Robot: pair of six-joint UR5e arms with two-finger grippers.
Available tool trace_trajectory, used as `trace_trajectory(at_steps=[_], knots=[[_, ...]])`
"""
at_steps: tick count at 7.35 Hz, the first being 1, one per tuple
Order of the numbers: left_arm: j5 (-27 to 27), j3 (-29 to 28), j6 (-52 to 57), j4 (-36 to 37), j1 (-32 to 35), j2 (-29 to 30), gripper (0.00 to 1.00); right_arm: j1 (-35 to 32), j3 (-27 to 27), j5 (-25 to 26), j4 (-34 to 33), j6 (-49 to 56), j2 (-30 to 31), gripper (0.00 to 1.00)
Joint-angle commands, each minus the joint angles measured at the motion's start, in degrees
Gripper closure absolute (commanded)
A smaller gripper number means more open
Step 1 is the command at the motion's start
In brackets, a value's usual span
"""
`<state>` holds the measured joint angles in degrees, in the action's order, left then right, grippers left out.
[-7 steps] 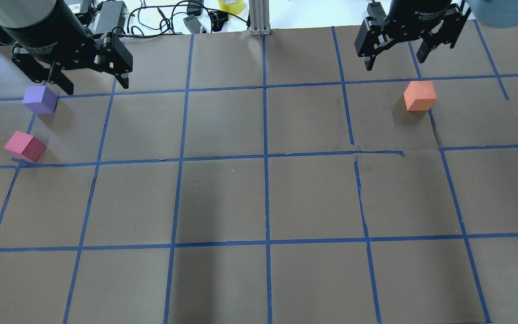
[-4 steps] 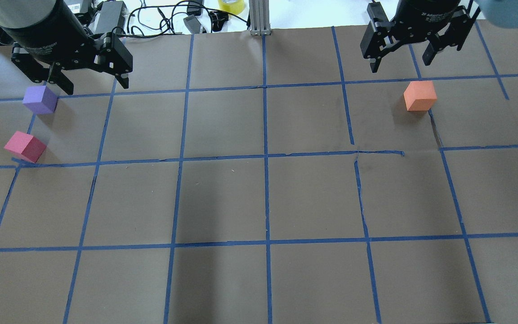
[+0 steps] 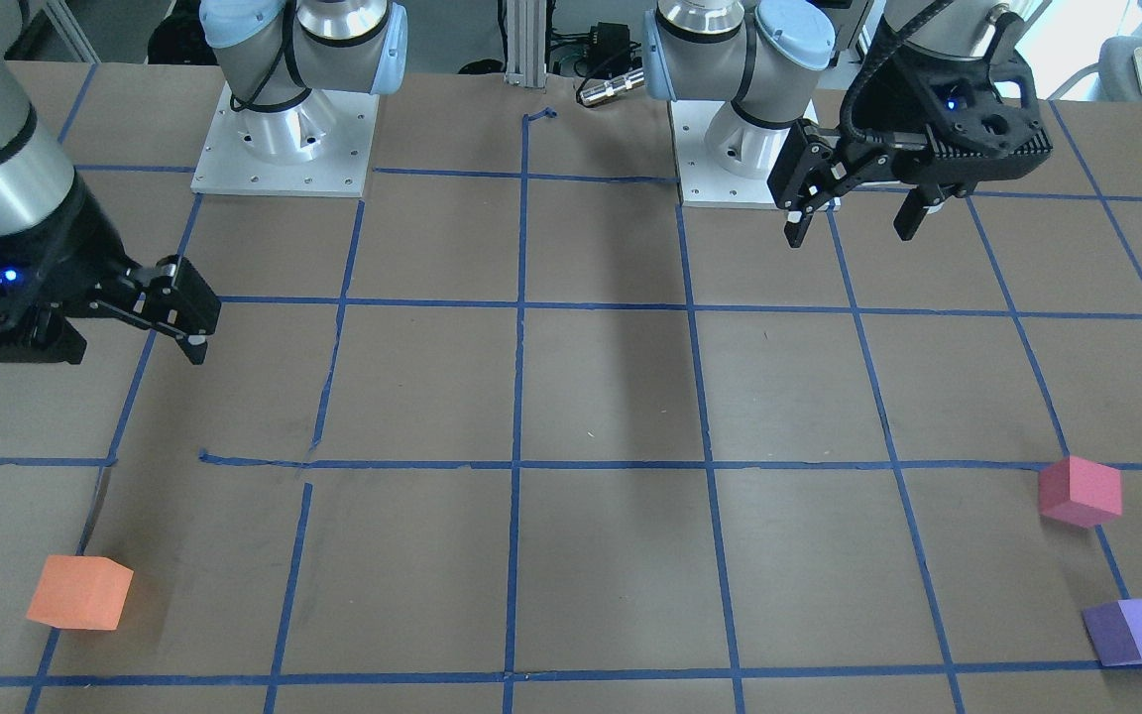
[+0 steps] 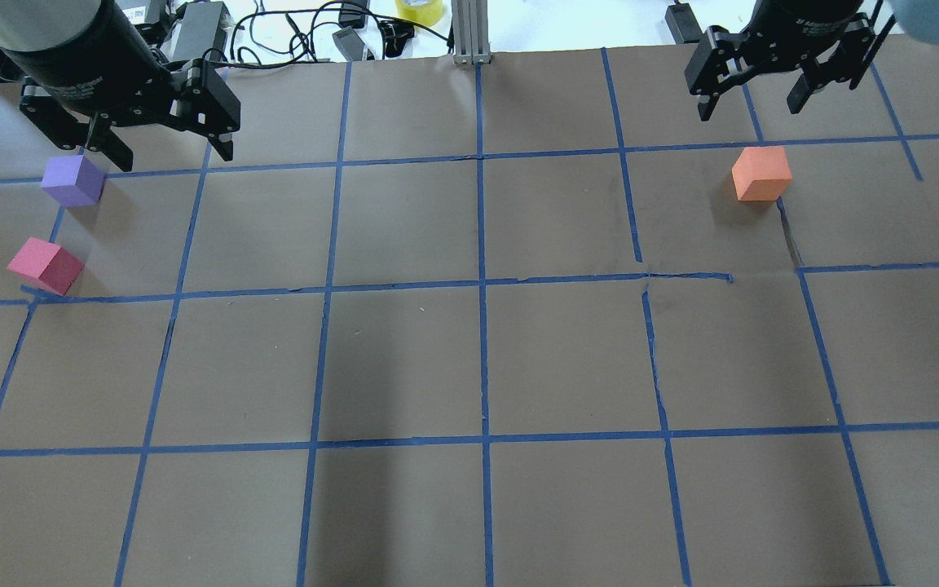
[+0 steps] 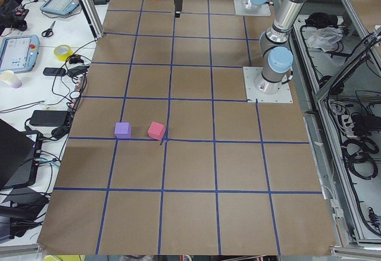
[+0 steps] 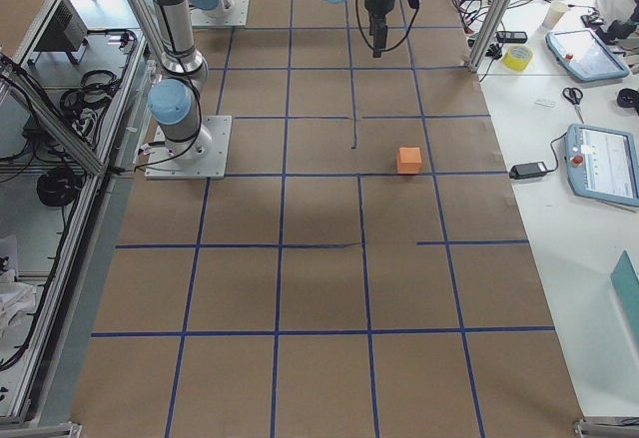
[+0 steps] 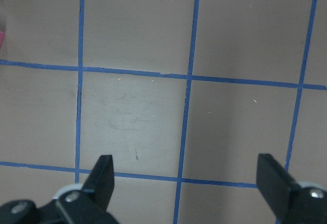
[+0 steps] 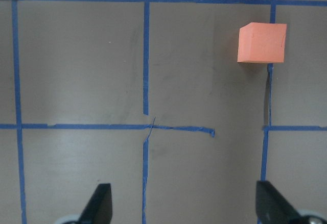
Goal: Arrange blocks in a line
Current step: 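Move the right gripper down over the orange cube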
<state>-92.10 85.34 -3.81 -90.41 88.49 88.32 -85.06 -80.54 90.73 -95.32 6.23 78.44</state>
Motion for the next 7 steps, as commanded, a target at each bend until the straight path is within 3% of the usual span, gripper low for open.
trace_trajectory(at_steps=[1,5,6,7], knots=[[-0.01,0.00,0.12,-0.03,0.01,-0.08,0.00,1.47,-0.15,0.59,-9.49,2.89,-8.78,0.00],[-0.01,0.35,0.12,-0.03,0.01,-0.34,0.00,12.10,-2.59,0.15,-14.87,12.31,-14.26,0.01],[-0.01,0.61,0.21,0.06,0.01,-0.43,0.00,12.63,-5.22,-0.28,-22.99,15.10,-17.23,0.01],[-0.01,0.70,0.21,0.06,0.01,-0.61,0.00,12.29,-5.68,-1.24,-25.50,14.52,-19.35,0.01]])
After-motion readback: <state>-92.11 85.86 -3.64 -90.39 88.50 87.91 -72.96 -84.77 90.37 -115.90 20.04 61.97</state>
